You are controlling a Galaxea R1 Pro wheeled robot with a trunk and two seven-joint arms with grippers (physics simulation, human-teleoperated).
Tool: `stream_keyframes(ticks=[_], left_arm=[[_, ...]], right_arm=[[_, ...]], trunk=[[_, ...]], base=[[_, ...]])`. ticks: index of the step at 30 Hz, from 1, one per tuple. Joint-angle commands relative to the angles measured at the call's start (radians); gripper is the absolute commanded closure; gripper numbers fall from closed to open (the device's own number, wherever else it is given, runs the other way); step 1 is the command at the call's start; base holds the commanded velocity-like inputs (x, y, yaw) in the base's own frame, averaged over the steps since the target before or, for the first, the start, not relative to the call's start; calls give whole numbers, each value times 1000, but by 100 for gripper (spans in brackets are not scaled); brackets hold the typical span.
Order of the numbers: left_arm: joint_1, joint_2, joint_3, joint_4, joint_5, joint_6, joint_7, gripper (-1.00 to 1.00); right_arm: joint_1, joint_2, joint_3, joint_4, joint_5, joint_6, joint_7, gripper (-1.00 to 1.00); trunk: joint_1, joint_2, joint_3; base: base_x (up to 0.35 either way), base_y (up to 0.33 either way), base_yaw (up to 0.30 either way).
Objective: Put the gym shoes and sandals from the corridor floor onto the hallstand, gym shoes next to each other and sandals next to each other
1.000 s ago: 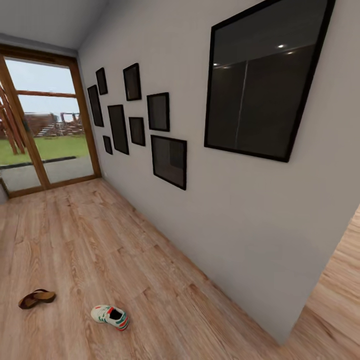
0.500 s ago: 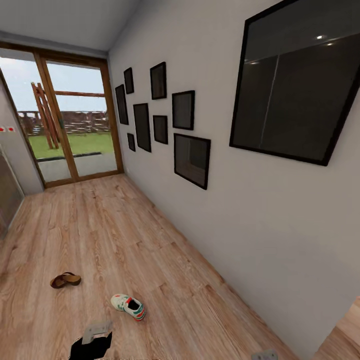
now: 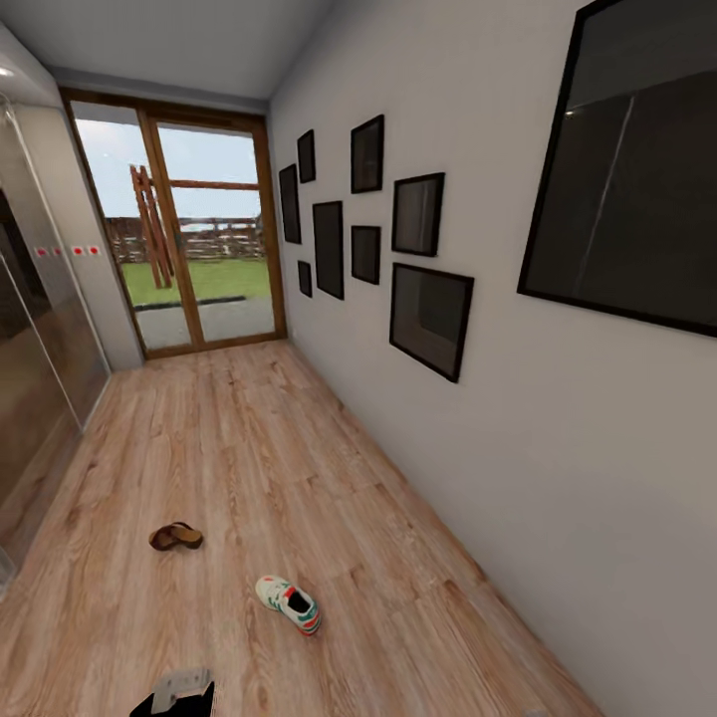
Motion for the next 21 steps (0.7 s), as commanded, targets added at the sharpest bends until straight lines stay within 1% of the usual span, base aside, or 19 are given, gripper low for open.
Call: stream_keyframes(ticks=[1,13,21], left_arm=[[-1,-1,-1,2,8,-4,-1,-100],[-1,-1,-2,3,9,-6,-2,-100],[-1,-1,-2,3,10,-8,-5,-100]], right_arm=[[0,0,0,1,8,-3,0,-100],[0,0,1,3,8,-4,-1,-100],[0,0,1,3,8,-4,-1,-100]], trunk=[[0,0,-2],[0,0,-13],[0,0,-21]], base=[[287,105,249],[305,176,244],[316,39,239]])
